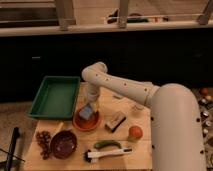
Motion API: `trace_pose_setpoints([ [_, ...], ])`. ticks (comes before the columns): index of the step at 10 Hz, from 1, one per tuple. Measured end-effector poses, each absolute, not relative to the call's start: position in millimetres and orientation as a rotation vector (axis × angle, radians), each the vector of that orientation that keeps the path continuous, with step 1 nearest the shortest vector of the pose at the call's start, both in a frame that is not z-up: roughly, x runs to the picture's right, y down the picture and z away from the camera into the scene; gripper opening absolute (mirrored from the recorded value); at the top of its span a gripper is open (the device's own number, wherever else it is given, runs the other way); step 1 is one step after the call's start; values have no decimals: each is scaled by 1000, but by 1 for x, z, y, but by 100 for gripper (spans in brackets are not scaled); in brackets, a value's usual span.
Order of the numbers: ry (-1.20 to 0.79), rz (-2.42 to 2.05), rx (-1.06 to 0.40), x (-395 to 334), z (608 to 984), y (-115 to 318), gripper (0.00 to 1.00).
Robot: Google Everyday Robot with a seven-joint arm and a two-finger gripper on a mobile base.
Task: Wipe red bowl with sponge
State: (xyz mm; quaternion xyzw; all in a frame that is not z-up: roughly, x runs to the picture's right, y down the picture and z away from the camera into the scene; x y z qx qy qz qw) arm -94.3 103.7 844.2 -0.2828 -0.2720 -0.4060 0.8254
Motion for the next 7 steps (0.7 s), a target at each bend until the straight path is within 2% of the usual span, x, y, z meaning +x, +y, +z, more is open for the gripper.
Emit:
trace_pose_setpoints([
  [3, -617, -918, -589, -113, 845, 104, 0],
  [7, -665, -1020, -573, -137, 823, 118, 0],
])
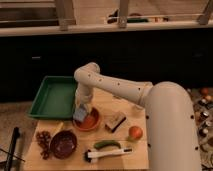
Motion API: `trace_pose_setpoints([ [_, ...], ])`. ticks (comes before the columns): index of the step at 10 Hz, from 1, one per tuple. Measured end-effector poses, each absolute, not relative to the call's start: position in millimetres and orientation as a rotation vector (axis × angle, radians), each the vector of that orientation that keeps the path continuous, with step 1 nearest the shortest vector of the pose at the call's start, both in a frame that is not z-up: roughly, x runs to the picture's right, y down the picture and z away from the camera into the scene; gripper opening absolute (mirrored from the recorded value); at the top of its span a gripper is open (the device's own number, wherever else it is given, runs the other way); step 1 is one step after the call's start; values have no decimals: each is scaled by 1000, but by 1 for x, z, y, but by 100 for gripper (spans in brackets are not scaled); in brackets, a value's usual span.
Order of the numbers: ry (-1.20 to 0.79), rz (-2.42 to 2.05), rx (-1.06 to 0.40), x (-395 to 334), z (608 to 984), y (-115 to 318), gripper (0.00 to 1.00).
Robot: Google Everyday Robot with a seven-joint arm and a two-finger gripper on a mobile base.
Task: Wipe red bowl with sponge
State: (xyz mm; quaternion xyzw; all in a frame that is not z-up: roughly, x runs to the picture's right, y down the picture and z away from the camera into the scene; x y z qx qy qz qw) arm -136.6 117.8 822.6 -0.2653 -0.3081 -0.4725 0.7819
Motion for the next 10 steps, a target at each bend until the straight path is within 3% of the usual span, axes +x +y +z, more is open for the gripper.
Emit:
trace_pose_setpoints([
  [4, -697, -1111, -636, -142, 801, 150, 0],
  [10, -608, -1043, -693, -89, 796, 153, 0],
])
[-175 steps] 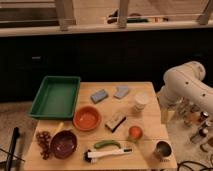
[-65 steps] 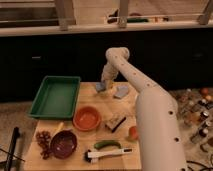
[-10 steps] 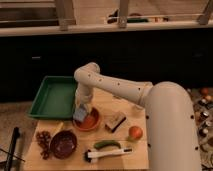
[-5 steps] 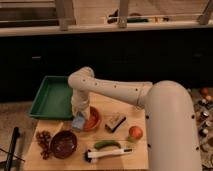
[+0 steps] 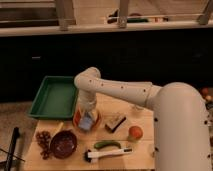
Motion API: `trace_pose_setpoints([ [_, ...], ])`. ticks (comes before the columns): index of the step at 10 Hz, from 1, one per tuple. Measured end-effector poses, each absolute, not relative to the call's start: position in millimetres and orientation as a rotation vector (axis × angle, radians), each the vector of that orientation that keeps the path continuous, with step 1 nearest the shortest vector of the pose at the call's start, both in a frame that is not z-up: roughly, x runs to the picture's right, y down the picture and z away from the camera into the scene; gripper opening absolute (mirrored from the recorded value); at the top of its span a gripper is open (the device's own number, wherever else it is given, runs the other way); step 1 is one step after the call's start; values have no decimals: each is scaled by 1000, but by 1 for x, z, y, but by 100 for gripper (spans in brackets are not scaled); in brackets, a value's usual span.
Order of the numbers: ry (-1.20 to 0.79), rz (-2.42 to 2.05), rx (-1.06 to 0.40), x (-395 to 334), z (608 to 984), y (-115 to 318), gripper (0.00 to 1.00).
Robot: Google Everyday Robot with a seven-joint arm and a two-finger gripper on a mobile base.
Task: Wipe red bowl with sponge
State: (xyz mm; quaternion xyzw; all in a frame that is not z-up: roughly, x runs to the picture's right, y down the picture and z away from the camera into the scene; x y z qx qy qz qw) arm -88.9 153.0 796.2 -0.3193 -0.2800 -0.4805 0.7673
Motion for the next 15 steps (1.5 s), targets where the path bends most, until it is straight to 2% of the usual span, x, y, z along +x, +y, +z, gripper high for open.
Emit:
trace_pose_setpoints([
  [3, -560, -987, -680, -67, 814, 140, 0],
  [9, -558, -987, -595, -76, 846, 107, 0],
  [15, -622, -1098, -551, -122, 848, 104, 0],
])
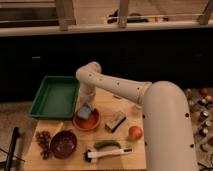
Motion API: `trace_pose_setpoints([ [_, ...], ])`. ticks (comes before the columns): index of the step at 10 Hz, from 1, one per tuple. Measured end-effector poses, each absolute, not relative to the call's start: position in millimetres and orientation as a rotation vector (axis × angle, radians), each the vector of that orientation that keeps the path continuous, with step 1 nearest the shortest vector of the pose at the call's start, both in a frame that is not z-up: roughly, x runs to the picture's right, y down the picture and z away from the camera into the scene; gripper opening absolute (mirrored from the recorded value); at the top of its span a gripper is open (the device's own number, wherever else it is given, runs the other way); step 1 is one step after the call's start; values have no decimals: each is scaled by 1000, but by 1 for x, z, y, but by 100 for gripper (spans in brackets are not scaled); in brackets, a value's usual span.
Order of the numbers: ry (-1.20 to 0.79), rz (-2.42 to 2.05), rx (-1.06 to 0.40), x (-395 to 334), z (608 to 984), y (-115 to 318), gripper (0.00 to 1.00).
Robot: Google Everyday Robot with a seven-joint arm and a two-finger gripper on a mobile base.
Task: Wipe red bowl with sponge
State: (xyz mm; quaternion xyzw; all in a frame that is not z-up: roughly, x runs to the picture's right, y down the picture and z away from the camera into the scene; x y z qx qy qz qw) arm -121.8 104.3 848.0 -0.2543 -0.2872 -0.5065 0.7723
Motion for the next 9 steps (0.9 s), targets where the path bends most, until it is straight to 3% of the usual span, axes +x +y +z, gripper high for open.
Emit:
trace_pose_setpoints([
  [5, -671, -1176, -560, -142, 823, 134, 0],
  [9, -648, -1144, -607, -112, 811, 152, 0],
])
